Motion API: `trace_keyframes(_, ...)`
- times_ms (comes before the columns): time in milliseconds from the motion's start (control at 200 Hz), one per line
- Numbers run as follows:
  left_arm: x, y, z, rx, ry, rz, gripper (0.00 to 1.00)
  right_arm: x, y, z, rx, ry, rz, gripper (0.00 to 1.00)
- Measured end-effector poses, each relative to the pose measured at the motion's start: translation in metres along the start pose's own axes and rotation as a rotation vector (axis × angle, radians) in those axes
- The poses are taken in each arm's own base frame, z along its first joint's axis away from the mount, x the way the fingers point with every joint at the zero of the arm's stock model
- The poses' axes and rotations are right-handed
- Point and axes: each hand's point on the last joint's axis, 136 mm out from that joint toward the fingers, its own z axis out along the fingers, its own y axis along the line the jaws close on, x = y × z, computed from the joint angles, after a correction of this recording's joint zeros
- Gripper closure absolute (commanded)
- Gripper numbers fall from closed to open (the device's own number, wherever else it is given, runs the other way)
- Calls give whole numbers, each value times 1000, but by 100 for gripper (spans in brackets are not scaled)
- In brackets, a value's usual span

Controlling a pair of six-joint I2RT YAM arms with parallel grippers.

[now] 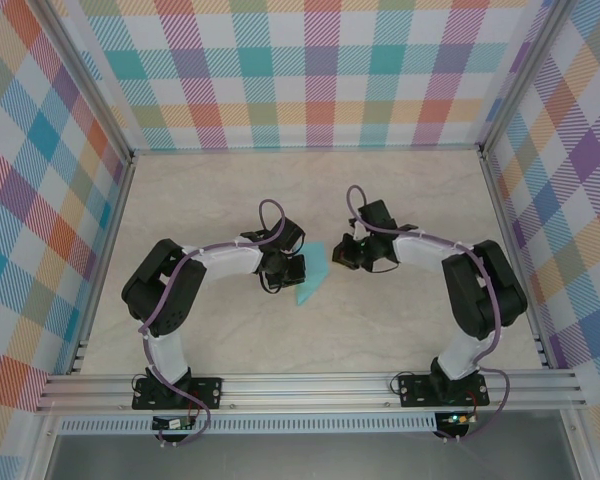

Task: Fold a paper plane with a square sheet of paper (pick it up from the middle)
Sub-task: Third fold the triangle at the center of the table.

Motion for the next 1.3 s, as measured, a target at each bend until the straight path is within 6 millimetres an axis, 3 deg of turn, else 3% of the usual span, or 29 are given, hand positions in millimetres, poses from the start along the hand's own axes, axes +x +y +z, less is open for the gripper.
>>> trace_keyframes(130, 0, 0, 0, 0, 0, 0, 100, 24, 3, 24, -11, 94, 0, 100)
trace_keyframes(285, 0, 0, 0, 1, 1, 0, 100, 35, -6, 40, -7, 156, 25, 100)
trace_keyframes(650, -1, -2, -1, 3, 0, 5, 100, 31, -3, 41, -20, 157, 26, 100)
trace_keyframes(935, -1, -2, -1, 3, 0, 8, 100, 25, 17, 43, -81, 158, 10, 100)
trace_keyframes(1300, 1, -6, -2, 27, 13, 14, 100, 27, 4, 52, -40, 164, 23, 100)
